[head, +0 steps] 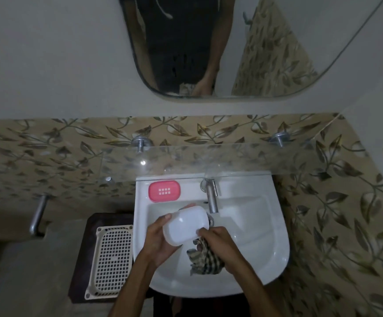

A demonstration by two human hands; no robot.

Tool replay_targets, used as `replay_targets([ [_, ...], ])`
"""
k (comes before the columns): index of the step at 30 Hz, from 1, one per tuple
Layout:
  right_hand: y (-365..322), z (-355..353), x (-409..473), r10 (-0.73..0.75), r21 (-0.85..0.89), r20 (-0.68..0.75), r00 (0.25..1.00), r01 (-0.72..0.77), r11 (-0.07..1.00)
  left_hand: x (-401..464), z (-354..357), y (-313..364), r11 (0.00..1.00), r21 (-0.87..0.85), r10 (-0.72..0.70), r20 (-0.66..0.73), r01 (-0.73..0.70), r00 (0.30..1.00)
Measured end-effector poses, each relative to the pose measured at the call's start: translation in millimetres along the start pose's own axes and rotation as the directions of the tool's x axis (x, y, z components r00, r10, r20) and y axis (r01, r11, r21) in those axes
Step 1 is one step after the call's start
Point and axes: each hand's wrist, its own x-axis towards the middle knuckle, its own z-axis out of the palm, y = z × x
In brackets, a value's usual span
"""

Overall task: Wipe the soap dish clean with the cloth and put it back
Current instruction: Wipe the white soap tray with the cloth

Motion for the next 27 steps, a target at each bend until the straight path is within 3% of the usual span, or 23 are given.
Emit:
replay_targets([
  [3, -17.9, -10.1, -20.3, -0.07, -0.007, 0.066, 0.995, 0.07, 0.997, -14.0, 28.3, -6.9, 0.993, -0.113, 0.034, 0.102, -0.022, 0.994],
  [5, -25.8, -16.6, -31.8, -0.134, -0.002, 0.044, 0.99, 0.134, 0.991, -19.3, 45.5, -9.1, 0.991, -0.107, 0.089, 0.045, -0.084, 0.995],
  [8, -26.7, -27.1, -46.8, -0.24, 0.004, -0.143, 0.96, 0.243, 0.97, -26.9, 64.7, -11.5, 0.981, -0.045, 0.185, -0.094, -0.19, 0.978],
  [11, -37.1, -39.2, -75.6, -0.345, 0.114, -0.317, 0.883, 0.397, 0.911, -31.5, 79.4, -10.0, 0.967, 0.032, 0.255, -0.17, -0.254, 0.952],
  [14, -56.8, -42.3, -95.7, -0.525, 0.113, -0.254, 0.813, 0.564, 0.818, -33.1, 92.8, -9.5, 0.955, 0.111, 0.291, -0.15, -0.276, 0.945],
  [18, -68.9, -30.9, -85.4, -0.567, -0.041, -0.19, 0.802, 0.57, 0.821, -35.0, 112.7, -15.6, 0.927, 0.267, 0.288, -0.06, -0.263, 0.956],
  [22, -58.4, -20.6, -76.1, -0.749, -0.45, -0.28, 0.601, 0.607, 0.655, -29.8, 123.9, -17.0, 0.88, 0.362, 0.339, -0.023, -0.308, 0.94],
  [25, -64.9, -23.0, -74.4, -0.785, -0.483, -0.397, 0.475, 0.619, 0.619, -26.8, 131.1, -14.8, 0.863, 0.36, 0.383, -0.01, -0.354, 0.924],
  [27, -70.7, -27.6, -69.7, -0.802, -0.506, -0.41, 0.435, 0.623, 0.597, -24.9, 137.0, -12.2, 0.834, 0.394, 0.417, 0.008, -0.386, 0.909],
])
